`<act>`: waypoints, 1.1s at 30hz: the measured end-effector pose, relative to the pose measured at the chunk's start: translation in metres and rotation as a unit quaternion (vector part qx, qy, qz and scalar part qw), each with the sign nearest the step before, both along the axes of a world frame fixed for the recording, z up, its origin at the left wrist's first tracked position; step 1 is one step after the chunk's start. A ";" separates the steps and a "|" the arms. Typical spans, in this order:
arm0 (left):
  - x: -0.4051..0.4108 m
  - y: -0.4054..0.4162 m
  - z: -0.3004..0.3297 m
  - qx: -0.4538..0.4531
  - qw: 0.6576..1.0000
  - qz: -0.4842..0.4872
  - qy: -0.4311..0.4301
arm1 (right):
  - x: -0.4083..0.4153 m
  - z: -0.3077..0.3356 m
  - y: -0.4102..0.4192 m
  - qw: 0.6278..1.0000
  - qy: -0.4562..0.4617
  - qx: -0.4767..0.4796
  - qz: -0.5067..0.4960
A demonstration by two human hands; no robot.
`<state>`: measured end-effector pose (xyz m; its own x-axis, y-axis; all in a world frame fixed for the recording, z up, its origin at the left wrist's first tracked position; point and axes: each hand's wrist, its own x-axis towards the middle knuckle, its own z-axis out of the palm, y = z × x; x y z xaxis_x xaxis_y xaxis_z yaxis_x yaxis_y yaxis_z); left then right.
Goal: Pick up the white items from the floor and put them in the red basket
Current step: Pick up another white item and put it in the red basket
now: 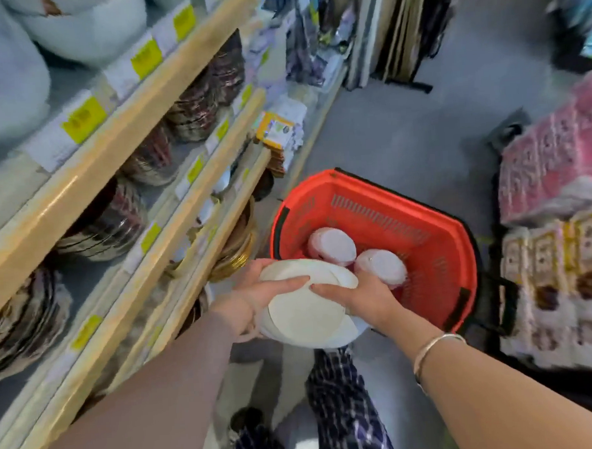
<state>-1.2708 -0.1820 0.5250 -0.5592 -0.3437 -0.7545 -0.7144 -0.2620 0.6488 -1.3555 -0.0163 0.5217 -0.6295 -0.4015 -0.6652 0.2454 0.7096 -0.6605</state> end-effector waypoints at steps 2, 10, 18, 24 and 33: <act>-0.032 0.008 -0.010 0.011 1.000 -0.030 -0.001 | -0.023 -0.008 0.014 1.000 -0.016 0.001 -0.018; -0.145 0.044 -0.085 0.004 0.996 -0.091 -0.018 | -0.122 -0.082 0.057 0.997 -0.042 0.041 -0.056; -0.207 0.037 -0.201 -0.010 0.986 -0.158 -0.056 | -0.161 -0.193 0.059 0.988 -0.089 0.062 -0.111; -0.239 0.023 -0.295 -0.020 0.982 -0.173 -0.070 | -0.188 -0.298 0.044 0.986 -0.105 0.052 -0.117; -0.248 0.006 -0.428 -0.049 0.978 -0.174 -0.100 | -0.199 -0.433 0.022 0.978 -0.150 0.033 -0.141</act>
